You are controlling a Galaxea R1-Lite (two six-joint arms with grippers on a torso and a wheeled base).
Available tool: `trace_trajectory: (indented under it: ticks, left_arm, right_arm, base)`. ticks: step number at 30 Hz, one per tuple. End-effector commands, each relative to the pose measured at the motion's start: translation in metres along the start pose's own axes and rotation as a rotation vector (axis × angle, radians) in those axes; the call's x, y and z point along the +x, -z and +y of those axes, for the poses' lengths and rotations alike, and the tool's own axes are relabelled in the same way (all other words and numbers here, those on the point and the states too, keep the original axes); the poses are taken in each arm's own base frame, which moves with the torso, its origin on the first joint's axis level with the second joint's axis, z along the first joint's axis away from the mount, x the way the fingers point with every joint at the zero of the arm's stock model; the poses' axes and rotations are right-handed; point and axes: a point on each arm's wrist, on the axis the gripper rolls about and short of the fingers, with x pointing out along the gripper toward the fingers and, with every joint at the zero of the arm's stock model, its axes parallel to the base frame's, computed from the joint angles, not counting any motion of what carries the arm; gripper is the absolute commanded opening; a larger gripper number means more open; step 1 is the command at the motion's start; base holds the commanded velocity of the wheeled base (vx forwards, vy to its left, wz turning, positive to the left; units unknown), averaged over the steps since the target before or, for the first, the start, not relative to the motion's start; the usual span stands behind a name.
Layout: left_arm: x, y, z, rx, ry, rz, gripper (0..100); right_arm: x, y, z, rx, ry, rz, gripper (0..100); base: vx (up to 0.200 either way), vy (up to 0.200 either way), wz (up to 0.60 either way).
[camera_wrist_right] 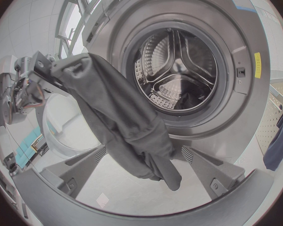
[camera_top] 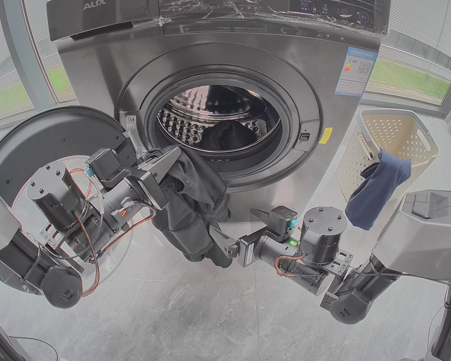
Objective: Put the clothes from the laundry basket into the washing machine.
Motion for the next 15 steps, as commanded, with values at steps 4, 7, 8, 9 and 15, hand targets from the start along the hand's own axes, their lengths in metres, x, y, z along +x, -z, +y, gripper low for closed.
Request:
trace_trajectory:
  ticks: [4,7,8,9,15]
  left_arm:
    - [0.001,0.000,0.001,0.002,-0.004,-0.001,0]
    - [0.001,0.000,0.001,0.002,-0.004,-0.001,0]
    - [0.001,0.000,0.001,0.002,-0.004,-0.002,0]
    - [0.001,0.000,0.001,0.002,-0.004,-0.002,0]
    - [0.000,-0.001,0.001,0.002,-0.003,-0.005,0]
  right_arm:
    - [0.010,-0.011,0.005,0.000,-0.013,-0.056,100]
    - [0.019,-0.005,0.005,-0.003,-0.014,-0.056,100]
    - [0.024,-0.002,0.006,-0.011,-0.016,-0.057,100]
    - [0.029,0.000,0.005,-0.013,-0.016,-0.060,100]
    - [0.053,0.003,-0.006,-0.015,0.003,-0.104,100]
  base:
    - [0.000,0.000,0.00]
    - [0.000,0.000,0.00]
    - [0.000,0.000,0.00]
    - [0.000,0.000,0.00]
    - [0.000,0.000,0.00]
